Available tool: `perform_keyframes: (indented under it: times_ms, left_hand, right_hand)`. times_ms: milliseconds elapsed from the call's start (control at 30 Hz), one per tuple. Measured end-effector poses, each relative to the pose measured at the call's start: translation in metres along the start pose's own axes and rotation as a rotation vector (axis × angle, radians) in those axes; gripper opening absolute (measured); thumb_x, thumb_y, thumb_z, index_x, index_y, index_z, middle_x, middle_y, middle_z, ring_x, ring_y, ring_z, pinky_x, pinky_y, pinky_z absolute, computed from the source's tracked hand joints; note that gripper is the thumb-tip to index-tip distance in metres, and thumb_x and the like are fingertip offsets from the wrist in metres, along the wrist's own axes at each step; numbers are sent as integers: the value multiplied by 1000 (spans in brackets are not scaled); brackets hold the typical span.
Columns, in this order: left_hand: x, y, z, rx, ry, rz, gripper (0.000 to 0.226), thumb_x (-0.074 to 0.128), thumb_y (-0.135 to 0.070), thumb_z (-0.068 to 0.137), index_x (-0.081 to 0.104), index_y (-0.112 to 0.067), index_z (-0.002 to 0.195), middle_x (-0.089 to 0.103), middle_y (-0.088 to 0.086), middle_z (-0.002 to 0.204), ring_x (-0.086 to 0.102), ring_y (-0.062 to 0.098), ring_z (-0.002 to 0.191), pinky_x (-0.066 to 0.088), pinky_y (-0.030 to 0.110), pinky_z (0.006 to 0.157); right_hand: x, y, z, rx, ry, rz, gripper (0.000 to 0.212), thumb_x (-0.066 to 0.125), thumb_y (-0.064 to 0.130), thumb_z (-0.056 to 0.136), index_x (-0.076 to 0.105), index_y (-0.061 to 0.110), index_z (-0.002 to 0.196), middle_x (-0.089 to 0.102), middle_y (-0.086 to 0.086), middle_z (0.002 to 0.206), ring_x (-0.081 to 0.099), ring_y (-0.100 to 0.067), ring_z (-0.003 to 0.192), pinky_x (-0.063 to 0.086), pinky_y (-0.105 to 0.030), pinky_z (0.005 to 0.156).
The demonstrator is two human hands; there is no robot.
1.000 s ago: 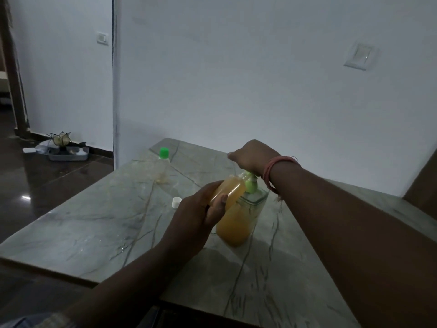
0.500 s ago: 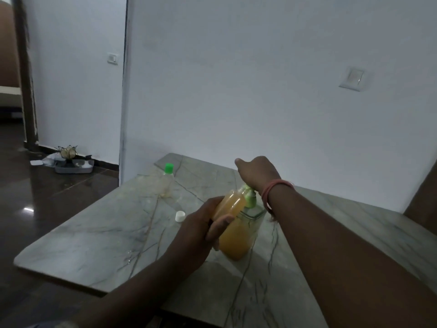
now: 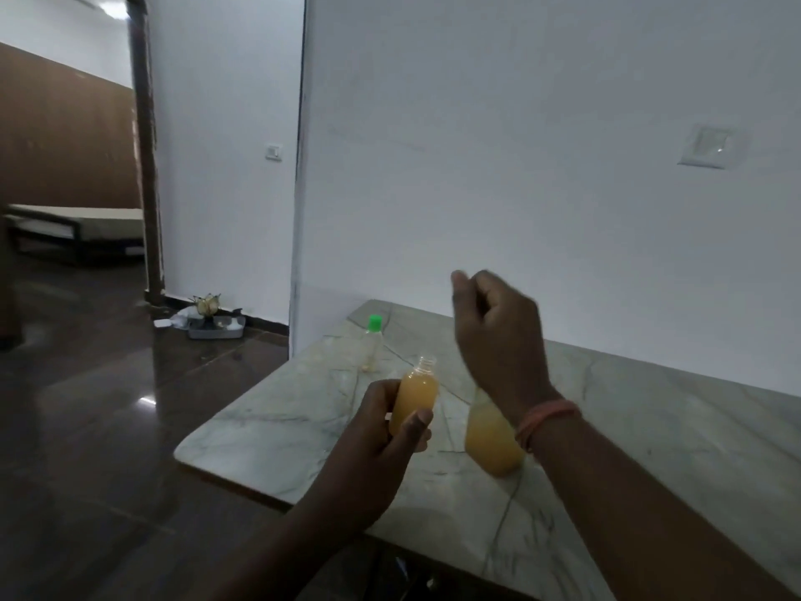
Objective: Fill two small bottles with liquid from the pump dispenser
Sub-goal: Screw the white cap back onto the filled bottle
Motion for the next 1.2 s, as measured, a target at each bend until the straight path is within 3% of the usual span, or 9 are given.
perform_keyframes:
  times_ms: [133,200,367,467,533,667,833,1000,1200]
  left_hand:
    - [-22,11,-10,-50,-63,164,44,50,-61,89,45,-33,124,62,-8,112,64,5,96,56,35,84]
    - [-32,18,-11,-79,-110,229,41,55,-51,92,45,-30,126,62,-7,113,62,5,95,53,29,78]
    - [-53,32,-4,-168,-178,255,43,62,-40,92,44,-27,129,61,-6,120,62,11,103,54,32,84]
    - [-61,40,-1,-219,-167,236,40,64,-42,90,43,-34,122,58,-14,113,61,5,99,55,32,85]
    - [-64,46,1,-228,-175,248,38,67,-42,88,41,-39,115,55,-22,100,58,-3,91,54,28,80]
    - [-67,54,5,-230,-204,278,39,70,-44,86,41,-38,112,54,-22,94,55,-6,87,49,21,71]
    - [-71,54,28,-265,-147,323,43,70,-44,87,42,-31,117,54,-14,103,56,0,88,47,20,68]
    - [-66,63,52,-242,-40,395,48,71,-43,86,43,-29,122,56,-10,108,55,1,88,46,19,68]
    - [-58,71,74,-238,-21,456,51,70,-42,87,42,-24,125,51,-8,110,50,3,84,40,16,63]
  right_hand:
    - [47,-5,-51,10,147,-32,27,48,29,103,53,18,79,51,5,66,49,-10,58,44,-31,53]
    - [69,-18,-71,152,230,-56,11,48,22,103,57,18,100,57,1,92,56,-11,78,49,-27,68]
    - [90,-50,-85,414,258,-77,27,49,18,101,52,15,127,48,-7,124,57,-18,106,47,-26,90]
    - [104,-72,-83,597,433,-201,50,59,34,95,46,14,139,43,-13,136,52,-29,121,46,-38,101]
    - [115,-79,-87,606,558,-285,54,62,38,92,48,15,139,44,-14,136,49,-32,124,44,-40,103]
    - [128,-90,-84,539,624,-319,27,63,33,89,67,22,113,56,-12,119,55,-31,109,47,-37,96]
    - [126,-92,-79,412,471,-122,9,67,28,92,64,23,98,62,3,96,58,-9,86,46,-21,70]
    - [117,-84,-77,318,334,134,30,64,20,95,57,26,123,67,9,101,67,-7,87,60,-32,78]
    - [104,-75,-61,188,167,234,19,69,24,93,61,24,111,67,13,94,67,-1,85,57,-18,74]
Point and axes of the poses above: each hand's wrist, its own z-axis towards the middle knuckle, its own x-axis out of the palm, y = z × x, the point moved 2 cm from there along z, towards the middle knuckle
